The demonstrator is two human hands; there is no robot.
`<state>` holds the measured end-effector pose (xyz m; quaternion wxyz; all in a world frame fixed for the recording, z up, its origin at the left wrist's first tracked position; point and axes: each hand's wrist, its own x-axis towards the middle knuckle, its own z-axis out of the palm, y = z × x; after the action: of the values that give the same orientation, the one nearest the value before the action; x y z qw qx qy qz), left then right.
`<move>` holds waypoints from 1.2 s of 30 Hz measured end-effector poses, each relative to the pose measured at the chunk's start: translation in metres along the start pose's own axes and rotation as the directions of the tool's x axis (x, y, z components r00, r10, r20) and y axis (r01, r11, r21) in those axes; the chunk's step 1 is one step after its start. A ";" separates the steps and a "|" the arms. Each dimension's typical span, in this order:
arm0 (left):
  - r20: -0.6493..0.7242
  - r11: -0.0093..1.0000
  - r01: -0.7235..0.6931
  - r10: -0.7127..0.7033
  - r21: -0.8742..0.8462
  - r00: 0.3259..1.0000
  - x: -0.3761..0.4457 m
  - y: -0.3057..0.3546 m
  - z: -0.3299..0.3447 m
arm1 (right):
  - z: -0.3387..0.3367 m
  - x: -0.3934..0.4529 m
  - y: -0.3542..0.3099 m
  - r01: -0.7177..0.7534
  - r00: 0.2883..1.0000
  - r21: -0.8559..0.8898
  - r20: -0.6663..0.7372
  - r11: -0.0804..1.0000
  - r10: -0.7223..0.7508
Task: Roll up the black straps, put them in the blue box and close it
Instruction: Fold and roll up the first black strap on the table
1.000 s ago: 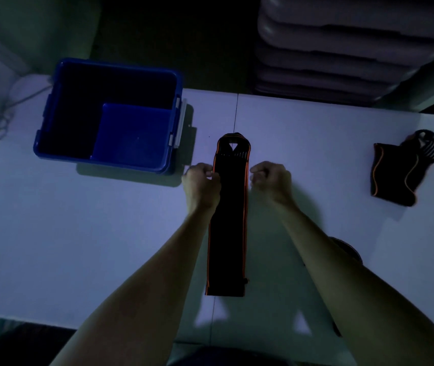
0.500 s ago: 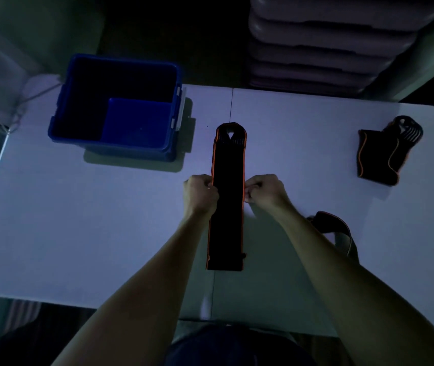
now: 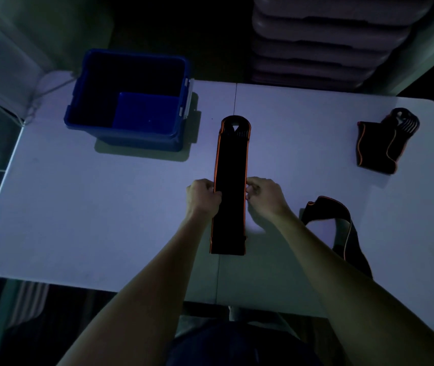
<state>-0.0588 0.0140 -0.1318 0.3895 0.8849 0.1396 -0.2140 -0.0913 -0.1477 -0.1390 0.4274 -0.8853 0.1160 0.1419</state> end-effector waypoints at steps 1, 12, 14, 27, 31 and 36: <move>0.007 1.000 -0.014 0.014 0.007 1.000 -0.001 -0.001 0.000 | 0.001 -0.001 -0.001 0.021 1.000 -0.019 0.002 1.000 -0.020; 0.193 0.983 0.164 -0.178 0.086 0.965 -0.032 -0.040 -0.012 | 0.013 -0.067 0.003 -0.110 0.993 0.056 0.053 0.992 0.107; 0.258 0.972 0.231 -0.236 0.052 0.937 -0.044 -0.051 -0.014 | 0.018 -0.089 0.001 -0.067 0.998 0.125 -0.011 0.990 0.069; 0.158 0.989 0.004 0.019 -0.145 0.987 -0.078 -0.083 -0.010 | 0.071 -0.137 0.038 0.429 0.884 -0.613 0.132 0.664 -0.449; 0.212 0.709 -0.602 0.566 0.369 0.797 -0.089 -0.087 -0.017 | 0.075 -0.135 0.023 0.346 0.918 -0.648 0.085 0.679 -0.387; 0.440 0.506 -0.601 0.411 0.619 0.799 -0.092 -0.084 -0.024 | 0.075 -0.132 0.010 0.265 0.958 -0.638 0.087 0.723 -0.274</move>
<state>-0.1672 0.0798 -0.1256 0.0598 0.9323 -0.2725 -0.2300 -0.2295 -0.0830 -0.1446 0.1133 -0.9859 -0.0668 0.1035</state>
